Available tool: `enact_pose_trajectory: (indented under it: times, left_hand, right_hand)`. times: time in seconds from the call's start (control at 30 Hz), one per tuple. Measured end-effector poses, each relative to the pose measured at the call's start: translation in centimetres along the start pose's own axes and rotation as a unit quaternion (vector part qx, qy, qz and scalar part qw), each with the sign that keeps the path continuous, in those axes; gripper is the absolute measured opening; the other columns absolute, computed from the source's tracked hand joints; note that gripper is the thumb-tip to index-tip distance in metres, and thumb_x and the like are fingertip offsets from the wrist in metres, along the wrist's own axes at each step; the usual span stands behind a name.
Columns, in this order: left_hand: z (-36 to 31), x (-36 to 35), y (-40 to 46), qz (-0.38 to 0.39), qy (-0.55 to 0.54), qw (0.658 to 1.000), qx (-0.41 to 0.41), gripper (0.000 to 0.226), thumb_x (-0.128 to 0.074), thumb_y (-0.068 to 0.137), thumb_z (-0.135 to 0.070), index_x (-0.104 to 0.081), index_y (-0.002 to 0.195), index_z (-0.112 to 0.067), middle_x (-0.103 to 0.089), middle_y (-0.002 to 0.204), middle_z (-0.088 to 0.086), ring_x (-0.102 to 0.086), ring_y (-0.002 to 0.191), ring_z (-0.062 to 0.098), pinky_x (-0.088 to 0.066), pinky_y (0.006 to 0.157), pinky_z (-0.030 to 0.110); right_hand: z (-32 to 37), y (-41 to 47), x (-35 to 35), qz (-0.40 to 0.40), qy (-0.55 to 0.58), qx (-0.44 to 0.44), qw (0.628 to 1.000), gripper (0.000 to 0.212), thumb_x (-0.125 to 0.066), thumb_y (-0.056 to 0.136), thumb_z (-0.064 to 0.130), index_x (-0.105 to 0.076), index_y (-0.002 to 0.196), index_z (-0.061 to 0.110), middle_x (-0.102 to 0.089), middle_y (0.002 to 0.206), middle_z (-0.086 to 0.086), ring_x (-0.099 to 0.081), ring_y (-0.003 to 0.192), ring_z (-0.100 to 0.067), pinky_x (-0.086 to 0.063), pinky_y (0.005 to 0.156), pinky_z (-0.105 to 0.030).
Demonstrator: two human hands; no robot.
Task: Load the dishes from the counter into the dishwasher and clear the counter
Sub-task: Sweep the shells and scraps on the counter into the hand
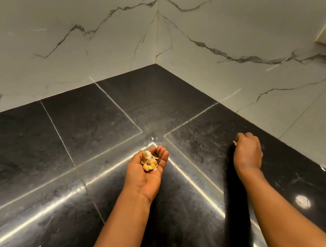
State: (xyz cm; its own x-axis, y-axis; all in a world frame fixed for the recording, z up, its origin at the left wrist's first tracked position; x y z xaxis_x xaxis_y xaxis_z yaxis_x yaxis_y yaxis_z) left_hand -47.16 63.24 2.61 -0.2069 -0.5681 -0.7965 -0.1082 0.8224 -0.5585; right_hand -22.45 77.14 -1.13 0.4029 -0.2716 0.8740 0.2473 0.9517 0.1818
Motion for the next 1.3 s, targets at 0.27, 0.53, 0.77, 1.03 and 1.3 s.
enact_pose_trajectory:
  times: [0.27, 0.53, 0.77, 1.03, 1.3]
  left_hand:
    - [0.8, 0.2, 0.4, -0.016, -0.016, 1.000, 0.007, 0.035, -0.035, 0.104, -0.018, -0.057, 0.099, 0.009, -0.060, 0.098, 0.025, -0.061, 0.093, 0.032, -0.048, 0.090, 0.046]
    - [1.2, 0.0, 0.1, -0.018, -0.016, 1.000, 0.007, 0.034, -0.034, 0.104, -0.017, -0.056, 0.099, 0.009, -0.060, 0.097, 0.024, -0.060, 0.092, 0.032, -0.047, 0.089, 0.046]
    - [1.8, -0.3, 0.2, -0.026, 0.008, 1.000, 0.007, 0.034, -0.034, 0.103, -0.019, -0.055, 0.089, 0.003, -0.064, 0.078, 0.017, -0.065, 0.072, 0.025, -0.059, 0.065, 0.036]
    - [-1.3, 1.4, -0.2, -0.044, -0.078, 0.996, -0.023, 0.028, -0.035, 0.102, -0.015, -0.054, 0.091, 0.002, -0.056, 0.087, 0.014, -0.057, 0.077, 0.022, -0.057, 0.053, 0.027]
    - [-4.0, 2.0, -1.2, -0.030, -0.066, 0.996, -0.056, 0.033, -0.033, 0.104, -0.018, -0.056, 0.091, 0.002, -0.065, 0.074, 0.016, -0.059, 0.079, 0.021, -0.057, 0.054, 0.025]
  right_hand:
    - [0.0, -0.5, 0.0, -0.013, 0.008, 0.031, 0.999, 0.014, -0.050, 0.093, 0.004, -0.060, 0.084, 0.002, -0.047, 0.086, -0.005, -0.046, 0.084, -0.026, -0.033, 0.065, -0.032]
    - [2.4, -3.2, 0.3, 0.002, -0.121, 0.078, 0.989, 0.012, -0.044, 0.093, -0.003, -0.051, 0.101, 0.003, -0.056, 0.103, -0.019, -0.051, 0.096, -0.034, -0.040, 0.073, -0.040]
    - [10.9, -12.7, 1.9, 0.121, 0.236, 0.292, 0.919, 0.006, -0.069, 0.085, 0.016, -0.071, 0.090, 0.017, -0.059, 0.092, 0.002, -0.051, 0.086, -0.013, -0.039, 0.073, -0.021]
    - [14.7, -9.9, 0.8, 0.174, 0.418, 0.143, 0.880, 0.003, -0.071, 0.085, 0.009, -0.071, 0.086, 0.011, -0.068, 0.077, 0.002, -0.060, 0.071, -0.003, -0.051, 0.070, -0.021]
    - [17.7, -7.9, -6.8, 0.122, 0.017, 0.334, 0.935, 0.013, -0.054, 0.087, 0.001, -0.062, 0.096, 0.005, -0.055, 0.101, -0.011, -0.048, 0.100, -0.027, -0.036, 0.068, -0.033]
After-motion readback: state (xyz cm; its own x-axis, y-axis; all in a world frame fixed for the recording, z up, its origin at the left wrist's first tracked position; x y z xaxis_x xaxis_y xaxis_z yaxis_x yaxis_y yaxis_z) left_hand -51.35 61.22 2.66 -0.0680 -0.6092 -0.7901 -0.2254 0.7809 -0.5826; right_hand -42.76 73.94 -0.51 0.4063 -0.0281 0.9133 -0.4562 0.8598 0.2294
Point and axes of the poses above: each hand's wrist, its own y-axis towards the middle knuckle, its own x-axis out of the back of the hand, z = x × y, the point moved 1 cm from there along y, towards the middle knuckle
